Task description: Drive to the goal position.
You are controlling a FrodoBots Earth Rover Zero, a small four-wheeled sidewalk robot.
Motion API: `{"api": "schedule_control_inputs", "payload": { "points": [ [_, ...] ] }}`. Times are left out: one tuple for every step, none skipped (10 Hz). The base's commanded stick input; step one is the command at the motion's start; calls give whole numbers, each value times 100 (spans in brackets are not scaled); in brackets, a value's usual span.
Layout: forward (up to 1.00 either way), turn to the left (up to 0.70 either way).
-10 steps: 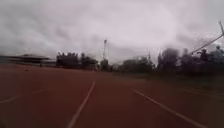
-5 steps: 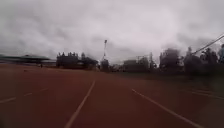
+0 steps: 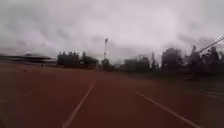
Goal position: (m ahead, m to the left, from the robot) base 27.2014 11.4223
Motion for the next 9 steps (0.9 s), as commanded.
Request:
{"api": "schedule_control_inputs", "payload": {
  "points": [
    [70, 0],
    [70, 0],
    [70, 0],
    [70, 0],
    [70, 0],
    [70, 0],
    [70, 0],
    [70, 0],
    [70, 0]
  ]
}}
